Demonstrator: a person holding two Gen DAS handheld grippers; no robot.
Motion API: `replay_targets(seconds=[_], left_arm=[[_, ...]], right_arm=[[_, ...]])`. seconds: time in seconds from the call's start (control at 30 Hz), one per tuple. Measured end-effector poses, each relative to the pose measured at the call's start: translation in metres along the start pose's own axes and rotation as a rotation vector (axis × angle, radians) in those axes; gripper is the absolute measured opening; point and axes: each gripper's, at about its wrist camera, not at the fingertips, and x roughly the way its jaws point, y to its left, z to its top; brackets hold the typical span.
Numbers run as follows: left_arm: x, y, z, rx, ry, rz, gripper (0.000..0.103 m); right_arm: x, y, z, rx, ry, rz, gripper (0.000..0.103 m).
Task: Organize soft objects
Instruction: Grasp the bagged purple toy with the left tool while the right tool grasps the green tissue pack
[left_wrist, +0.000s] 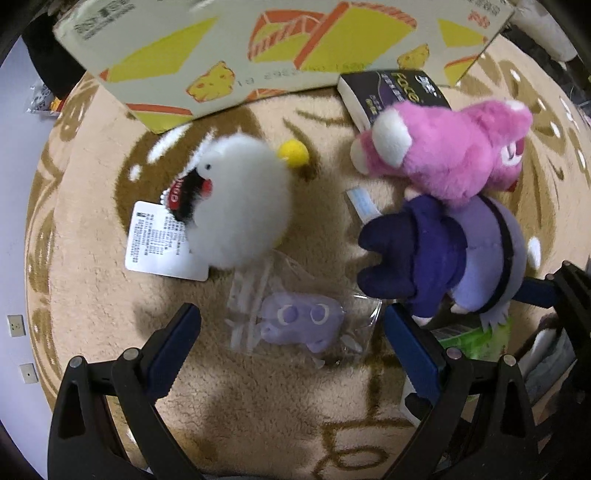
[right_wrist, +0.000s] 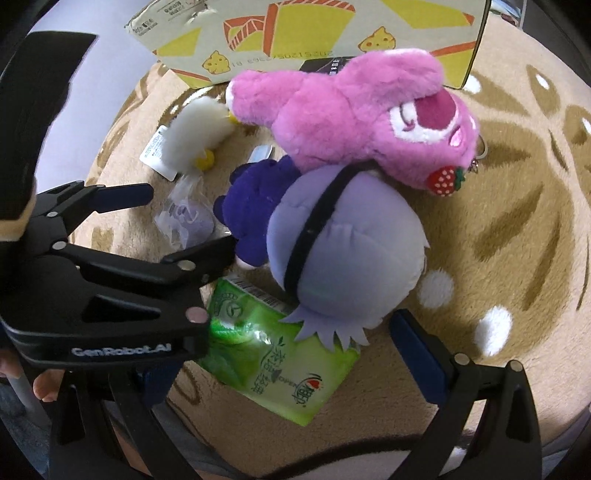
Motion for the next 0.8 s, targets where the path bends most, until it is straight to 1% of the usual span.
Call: replay_targets(seconds=[0.1, 0.3, 0.57, 0.7, 0.73, 0.8], left_arm=[[0.001, -0.002, 0.001, 0.007, -0.004, 0.004, 0.098], [0.006, 0.001, 0.003, -0.018, 0.012, -0.019, 0.098], [0.007, -0.001, 0.004, -0.031, 0.017, -0.031, 0.096], [0.008, 0.002, 0.003, -0.032, 0.017, -0.033, 0.096], [0.009, 0.004, 0.003, -0.033, 0.017, -0.034, 0.095], [0.010, 0.005, 0.003, -0.040, 0.022, -0.047, 0.091]], right_arm=[[0.000, 0.000, 0.000, -0.006, 0.003, -0.007, 0.103], [0.002, 0.004, -0.001, -0.011, 0.006, -0.016, 0.103], [0.005, 0.007, -0.011, -0.020, 0.034, -0.030, 0.103], [0.006, 0.004, -0.016, 0.005, 0.038, -0.027, 0.103], [0.006, 0.003, -0.017, 0.009, 0.037, -0.025, 0.103], [0.006, 0.002, -0.018, 0.012, 0.039, -0.021, 0.103]])
